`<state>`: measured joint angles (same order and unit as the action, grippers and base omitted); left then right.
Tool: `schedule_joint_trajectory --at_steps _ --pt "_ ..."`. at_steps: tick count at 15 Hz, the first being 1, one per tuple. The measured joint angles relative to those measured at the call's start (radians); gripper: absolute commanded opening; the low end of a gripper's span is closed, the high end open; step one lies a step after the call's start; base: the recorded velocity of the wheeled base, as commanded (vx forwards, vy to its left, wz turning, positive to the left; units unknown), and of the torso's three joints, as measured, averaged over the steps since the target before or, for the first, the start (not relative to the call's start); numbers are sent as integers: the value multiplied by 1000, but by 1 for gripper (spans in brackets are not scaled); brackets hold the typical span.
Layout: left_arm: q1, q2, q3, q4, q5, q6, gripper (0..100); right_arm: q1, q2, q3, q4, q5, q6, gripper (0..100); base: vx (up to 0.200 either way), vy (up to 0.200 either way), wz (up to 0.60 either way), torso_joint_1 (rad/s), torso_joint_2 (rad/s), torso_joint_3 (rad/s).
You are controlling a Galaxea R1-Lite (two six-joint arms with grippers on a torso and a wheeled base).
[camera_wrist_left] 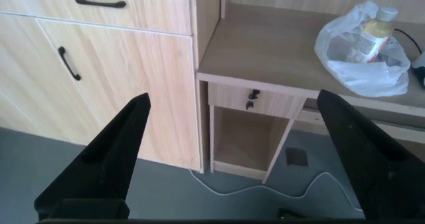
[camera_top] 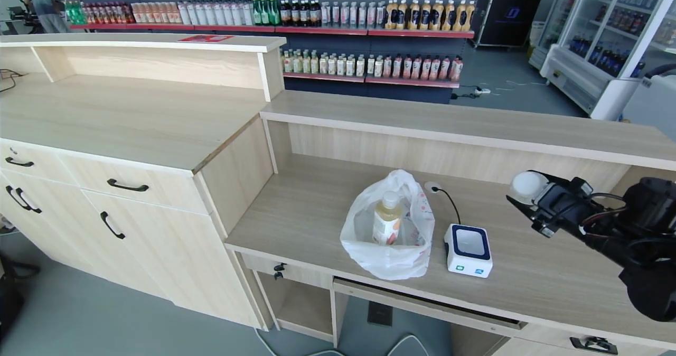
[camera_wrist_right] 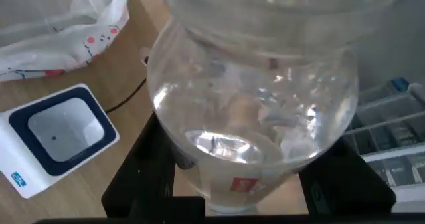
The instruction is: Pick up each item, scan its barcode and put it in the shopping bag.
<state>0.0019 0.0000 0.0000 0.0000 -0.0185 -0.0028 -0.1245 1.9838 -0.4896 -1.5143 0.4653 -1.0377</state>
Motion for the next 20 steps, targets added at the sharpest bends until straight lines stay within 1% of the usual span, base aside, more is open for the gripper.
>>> schedule_joint_trajectory --at_steps 3,6,10,13,20 --pt "-1 0 0 1 1 0 100 -23 70 -5 -59 101 -28 0 0 0 0 0 0 0" --pt "-2 0 0 0 0 0 100 -51 131 -21 -60 211 -100 0 0 0 0 0 0 0" --pt "-1 0 0 0 0 0 100 -92 204 -66 -56 302 -142 0 0 0 0 0 0 0" --pt "-1 0 0 0 0 0 100 -106 238 -106 -56 314 -144 0 0 0 0 0 0 0" --pt "-1 0 0 0 0 0 100 -99 283 -126 -56 322 -157 0 0 0 0 0 0 0"
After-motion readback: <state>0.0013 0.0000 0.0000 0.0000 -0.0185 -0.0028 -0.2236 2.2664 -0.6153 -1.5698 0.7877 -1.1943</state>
